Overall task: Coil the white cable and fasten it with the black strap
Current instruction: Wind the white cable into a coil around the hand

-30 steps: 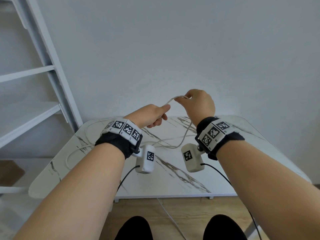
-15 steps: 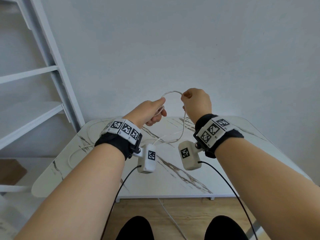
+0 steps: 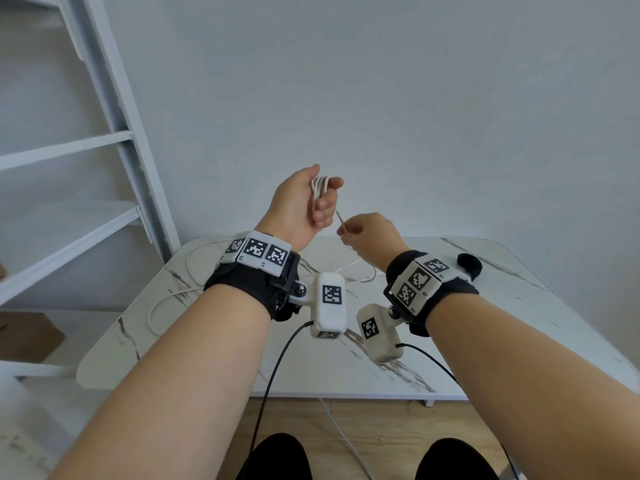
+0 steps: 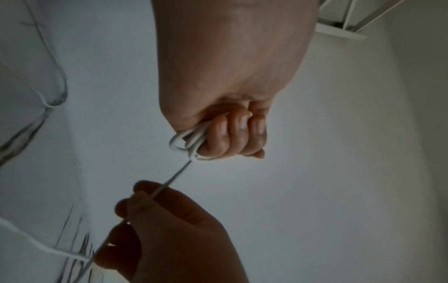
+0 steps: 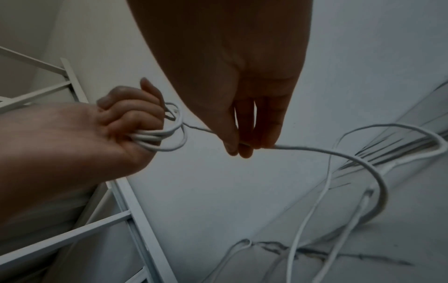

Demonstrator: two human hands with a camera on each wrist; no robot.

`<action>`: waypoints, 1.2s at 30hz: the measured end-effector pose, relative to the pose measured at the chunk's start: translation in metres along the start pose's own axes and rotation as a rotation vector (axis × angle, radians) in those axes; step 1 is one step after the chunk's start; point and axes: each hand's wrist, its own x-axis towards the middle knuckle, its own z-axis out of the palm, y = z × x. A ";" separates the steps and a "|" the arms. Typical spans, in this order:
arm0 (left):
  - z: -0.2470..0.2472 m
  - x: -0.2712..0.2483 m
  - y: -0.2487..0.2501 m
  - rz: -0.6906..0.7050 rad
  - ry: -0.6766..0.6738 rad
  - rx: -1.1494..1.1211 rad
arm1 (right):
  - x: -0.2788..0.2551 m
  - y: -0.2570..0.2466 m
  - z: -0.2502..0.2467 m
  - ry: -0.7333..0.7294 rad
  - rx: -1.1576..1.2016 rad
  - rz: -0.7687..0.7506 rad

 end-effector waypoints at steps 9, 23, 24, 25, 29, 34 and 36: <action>-0.005 0.003 0.007 0.126 0.290 -0.017 | -0.017 -0.005 0.003 -0.323 -0.050 0.052; -0.016 0.011 -0.019 0.145 0.465 0.877 | -0.022 -0.029 -0.010 -0.193 0.025 -0.053; -0.015 0.010 -0.019 0.136 0.485 0.938 | -0.021 -0.029 -0.012 -0.173 0.035 -0.056; -0.017 0.010 -0.019 0.124 0.505 0.992 | -0.020 -0.028 -0.013 -0.153 0.044 -0.058; -0.028 0.011 -0.023 0.089 0.500 1.122 | -0.017 -0.025 -0.021 -0.054 0.112 -0.053; -0.033 0.007 -0.027 0.022 0.478 1.257 | -0.012 -0.022 -0.029 0.071 0.235 -0.011; -0.033 0.008 -0.029 0.017 0.466 1.239 | -0.013 -0.023 -0.031 0.057 0.253 -0.019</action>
